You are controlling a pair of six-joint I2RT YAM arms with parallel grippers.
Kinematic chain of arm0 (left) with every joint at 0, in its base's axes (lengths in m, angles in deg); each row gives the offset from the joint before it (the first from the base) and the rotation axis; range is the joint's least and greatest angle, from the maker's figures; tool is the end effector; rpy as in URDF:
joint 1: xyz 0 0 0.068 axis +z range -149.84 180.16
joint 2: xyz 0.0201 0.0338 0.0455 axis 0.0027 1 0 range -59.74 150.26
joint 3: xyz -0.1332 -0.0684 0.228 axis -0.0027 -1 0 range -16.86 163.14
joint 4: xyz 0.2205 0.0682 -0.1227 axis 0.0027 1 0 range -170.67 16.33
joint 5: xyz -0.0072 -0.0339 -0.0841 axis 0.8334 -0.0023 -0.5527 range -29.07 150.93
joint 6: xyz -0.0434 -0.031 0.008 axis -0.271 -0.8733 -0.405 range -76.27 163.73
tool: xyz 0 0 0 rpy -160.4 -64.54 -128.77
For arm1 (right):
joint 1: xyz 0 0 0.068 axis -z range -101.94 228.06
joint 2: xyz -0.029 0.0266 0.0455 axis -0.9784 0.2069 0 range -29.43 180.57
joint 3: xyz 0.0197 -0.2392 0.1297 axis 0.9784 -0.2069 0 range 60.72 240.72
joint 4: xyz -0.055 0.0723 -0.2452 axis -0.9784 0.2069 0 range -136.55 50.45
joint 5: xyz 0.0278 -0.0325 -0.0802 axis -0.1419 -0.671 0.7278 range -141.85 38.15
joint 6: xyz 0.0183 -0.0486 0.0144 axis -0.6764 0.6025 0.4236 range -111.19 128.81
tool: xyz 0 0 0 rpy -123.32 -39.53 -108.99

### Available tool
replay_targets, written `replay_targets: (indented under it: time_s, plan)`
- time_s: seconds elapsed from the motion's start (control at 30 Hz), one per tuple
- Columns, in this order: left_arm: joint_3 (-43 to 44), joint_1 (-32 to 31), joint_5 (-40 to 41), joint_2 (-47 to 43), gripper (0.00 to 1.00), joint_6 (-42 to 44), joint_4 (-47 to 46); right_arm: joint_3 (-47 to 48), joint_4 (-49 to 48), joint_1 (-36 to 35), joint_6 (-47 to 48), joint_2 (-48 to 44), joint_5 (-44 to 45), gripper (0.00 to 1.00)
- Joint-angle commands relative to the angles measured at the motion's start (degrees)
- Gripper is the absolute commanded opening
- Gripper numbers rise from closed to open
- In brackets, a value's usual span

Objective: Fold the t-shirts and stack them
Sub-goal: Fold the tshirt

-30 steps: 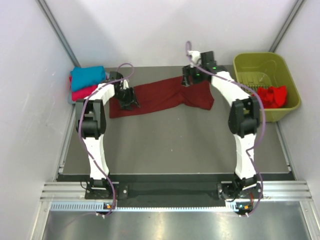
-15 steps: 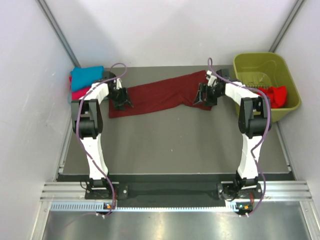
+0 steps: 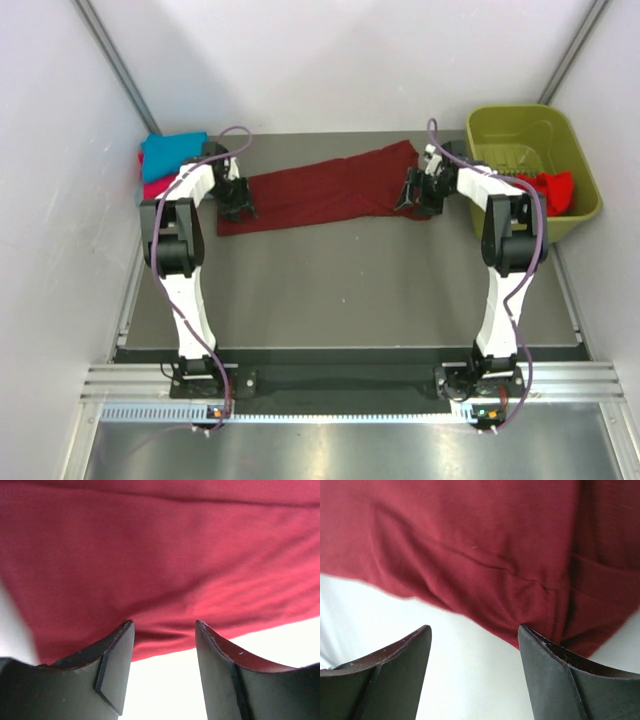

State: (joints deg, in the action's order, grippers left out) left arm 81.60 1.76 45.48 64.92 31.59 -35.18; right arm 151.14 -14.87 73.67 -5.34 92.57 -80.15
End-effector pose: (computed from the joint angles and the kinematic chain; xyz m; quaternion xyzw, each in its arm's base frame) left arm 0.4505 0.0031 0.1735 -0.0958 0.9739 -0.1465 0.1448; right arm 0.4449 0.0510 0.1662 0.0240 0.9448 0.2709 0.1830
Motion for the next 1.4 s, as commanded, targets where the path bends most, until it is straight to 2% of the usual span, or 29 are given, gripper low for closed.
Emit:
replay_targets:
  time_s: [0.0, 0.23, 0.43, 0.47, 0.67, 0.87, 1.07, 1.17, 1.37]
  plan:
    - [2.5, 3.0, 5.5, 0.8, 0.57, 2.5, 3.2, 0.7, 2.9, 3.5, 1.7, -1.4, 10.3, 0.71]
    - [6.6, 3.8, 5.7, 2.1, 0.57, 2.8, 2.2, -2.2, 2.5, 3.9, 3.6, -4.7, 9.1, 0.71]
    - [8.6, 3.7, -0.7, -3.7, 0.59, 2.7, 1.7, -3.8, 2.3, 3.9, 4.1, -11.8, 6.5, 0.7]
    - [8.6, 3.7, -1.0, -4.5, 0.59, 2.5, 1.8, -3.8, 2.4, 5.7, 4.1, -12.6, 6.5, 0.7]
    - [8.2, 4.4, -0.1, -7.2, 0.6, 2.4, 2.1, -2.4, 1.6, 5.9, 4.4, -15.0, 6.9, 0.7]
    - [9.9, 4.0, -3.1, -3.0, 0.59, 1.4, -0.9, 0.0, -0.6, 5.5, 3.2, -11.3, 5.9, 0.7]
    - [21.8, 3.1, 4.7, 4.8, 0.6, 3.3, -1.6, 7.9, -1.0, 4.8, 1.9, -4.0, 6.4, 0.7]
    - [22.2, 3.1, 8.2, 4.8, 0.6, 3.6, -1.4, 10.7, -0.8, 4.8, 2.2, -1.9, 8.5, 0.7]
    - [17.7, 3.1, 6.8, 3.9, 0.59, 3.5, -1.0, 10.0, -1.8, 2.2, 1.9, 0.3, 7.8, 0.7]
